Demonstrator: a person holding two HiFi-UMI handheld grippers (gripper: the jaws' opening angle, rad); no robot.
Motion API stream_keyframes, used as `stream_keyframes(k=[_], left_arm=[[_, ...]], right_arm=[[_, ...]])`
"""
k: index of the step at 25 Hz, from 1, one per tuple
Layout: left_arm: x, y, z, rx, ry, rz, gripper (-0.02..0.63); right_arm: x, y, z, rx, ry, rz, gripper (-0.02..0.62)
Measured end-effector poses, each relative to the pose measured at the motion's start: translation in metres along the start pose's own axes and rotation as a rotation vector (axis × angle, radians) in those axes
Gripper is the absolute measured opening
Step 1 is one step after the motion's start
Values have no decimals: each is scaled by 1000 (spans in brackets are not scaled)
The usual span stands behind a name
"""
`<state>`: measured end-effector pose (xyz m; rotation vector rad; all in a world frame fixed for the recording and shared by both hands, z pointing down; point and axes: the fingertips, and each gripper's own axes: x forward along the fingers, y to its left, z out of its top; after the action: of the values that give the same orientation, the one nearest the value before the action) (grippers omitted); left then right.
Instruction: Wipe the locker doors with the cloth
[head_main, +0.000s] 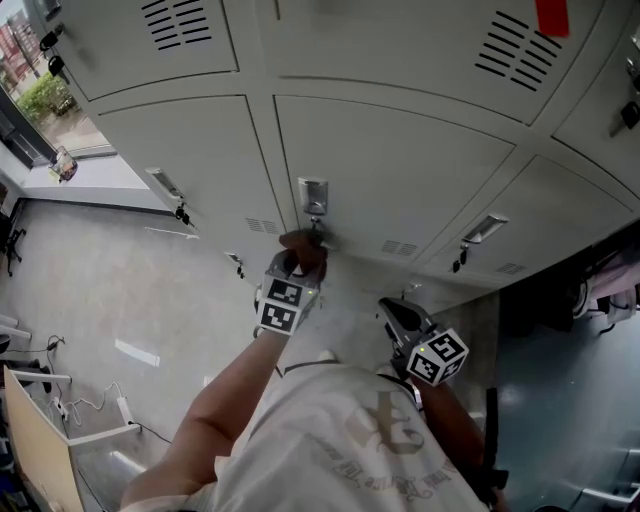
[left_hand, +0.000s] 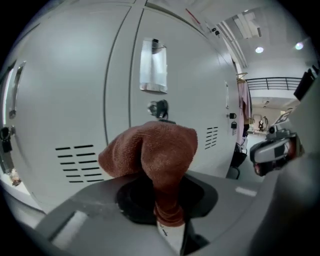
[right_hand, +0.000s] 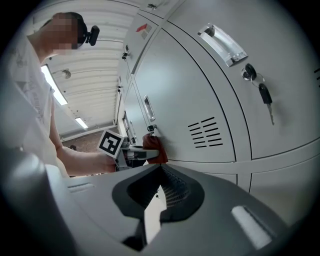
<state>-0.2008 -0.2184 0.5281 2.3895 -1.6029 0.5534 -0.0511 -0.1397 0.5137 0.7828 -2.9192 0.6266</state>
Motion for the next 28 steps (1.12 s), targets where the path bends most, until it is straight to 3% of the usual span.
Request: stream_keyframes(k=[7, 12, 16, 23, 28], left_arm=[[17, -83, 14, 33, -24, -146, 83], [10, -69, 51, 45, -111, -45, 83], [4, -34, 64, -12, -109, 72, 83], [11, -33, 66, -65, -97, 124, 83], [21, -60, 71, -51, -102, 55, 84]], right_arm=[[-11, -8, 5, 13, -2, -6, 8], [-20, -19, 10, 16, -4, -8, 8], [-26, -25, 13, 17, -12, -5, 8], [-36, -34, 23, 34, -30, 10, 8], [-47, -44, 26, 47, -35, 9, 8]])
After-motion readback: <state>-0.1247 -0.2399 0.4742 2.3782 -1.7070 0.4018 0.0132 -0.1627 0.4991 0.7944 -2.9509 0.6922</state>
